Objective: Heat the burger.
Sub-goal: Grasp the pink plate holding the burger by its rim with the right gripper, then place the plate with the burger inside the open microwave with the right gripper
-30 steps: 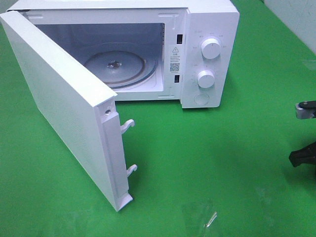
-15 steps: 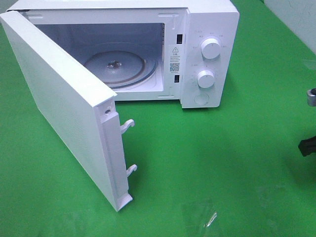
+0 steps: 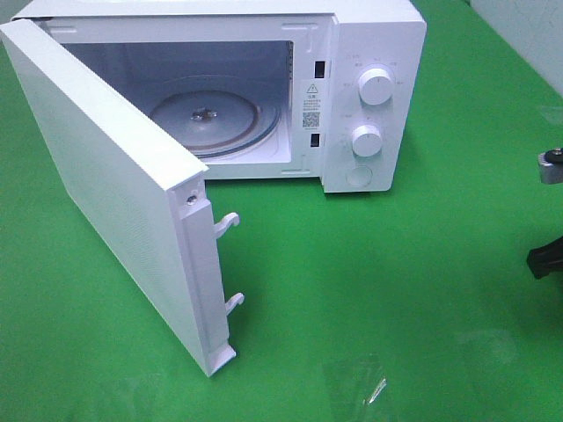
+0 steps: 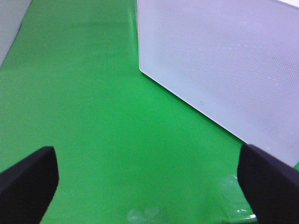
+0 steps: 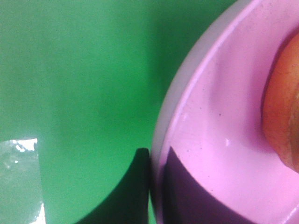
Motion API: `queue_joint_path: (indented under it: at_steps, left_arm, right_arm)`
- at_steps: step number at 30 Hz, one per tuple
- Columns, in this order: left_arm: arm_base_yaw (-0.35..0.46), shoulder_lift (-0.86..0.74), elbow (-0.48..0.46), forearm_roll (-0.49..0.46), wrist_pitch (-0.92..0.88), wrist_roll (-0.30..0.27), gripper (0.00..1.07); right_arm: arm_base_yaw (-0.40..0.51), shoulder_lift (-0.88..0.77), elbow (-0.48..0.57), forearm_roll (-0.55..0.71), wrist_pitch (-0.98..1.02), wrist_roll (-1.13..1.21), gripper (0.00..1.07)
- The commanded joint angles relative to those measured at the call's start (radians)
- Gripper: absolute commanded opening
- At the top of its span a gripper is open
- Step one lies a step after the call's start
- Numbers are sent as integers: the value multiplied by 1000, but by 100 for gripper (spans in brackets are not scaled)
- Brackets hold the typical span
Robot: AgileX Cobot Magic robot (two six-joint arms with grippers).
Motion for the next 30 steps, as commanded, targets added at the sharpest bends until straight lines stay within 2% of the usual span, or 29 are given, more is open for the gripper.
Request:
queue_joint_path:
  at_steps: [1,7,16,30]
  left_arm:
    - [-2,-15,3,-10,-10,-2,98]
    - [-2,-15,3,-10,-10,-2,98]
    - [-2,-15,3,-10,-10,-2,98]
    - [-2,-15,3,-10,-10,-2,98]
  right_arm:
    - [25,-10,0,-53,29,14,0]
    - [57,-10,0,-69,55,28,0]
    - [119,-10,0,-158,108,106,0]
    - [196,-10,0,-191,151,140,0]
